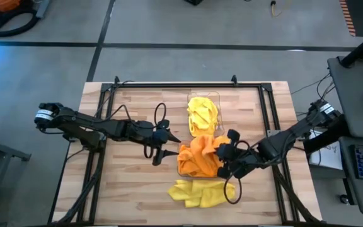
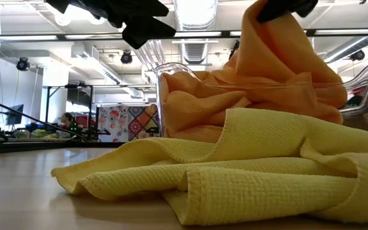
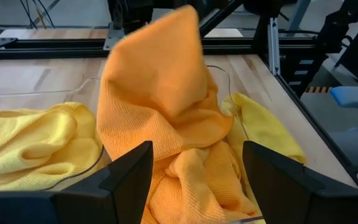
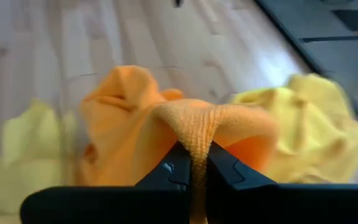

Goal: Sort microfiber towel by color & place in baskets
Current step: Put the orange towel into the bottom transparent bin

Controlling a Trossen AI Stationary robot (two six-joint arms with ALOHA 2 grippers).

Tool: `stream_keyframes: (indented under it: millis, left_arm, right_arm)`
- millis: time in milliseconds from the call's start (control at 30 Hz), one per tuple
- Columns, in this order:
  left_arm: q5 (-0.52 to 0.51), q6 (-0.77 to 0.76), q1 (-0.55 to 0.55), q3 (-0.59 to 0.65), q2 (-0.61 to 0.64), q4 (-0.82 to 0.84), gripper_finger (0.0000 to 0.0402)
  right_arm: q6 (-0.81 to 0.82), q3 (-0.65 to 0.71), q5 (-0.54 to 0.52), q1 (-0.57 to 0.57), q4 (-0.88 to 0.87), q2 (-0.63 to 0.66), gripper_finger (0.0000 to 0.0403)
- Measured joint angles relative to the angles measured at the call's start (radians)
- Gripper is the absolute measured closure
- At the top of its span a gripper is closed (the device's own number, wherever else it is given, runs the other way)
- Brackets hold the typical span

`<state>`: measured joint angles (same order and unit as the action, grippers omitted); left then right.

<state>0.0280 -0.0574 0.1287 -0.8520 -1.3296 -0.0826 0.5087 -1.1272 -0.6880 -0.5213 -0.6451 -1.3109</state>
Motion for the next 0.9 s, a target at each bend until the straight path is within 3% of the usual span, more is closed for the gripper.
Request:
stream_keyframes:
  millis: [433,900]
  left_arm:
    - [0.0,0.006,0.0,0.0,0.0,0.0,0.017]
    - [0.0,0.007,0.0,0.0,0.0,-0.001,0.017]
  right_arm:
    - [-0.061,0.211,0.17,0.003,0.472,0.011,0.039]
    - [0.003,0.356,0.202,0.013,0.61,0.011,0.039]
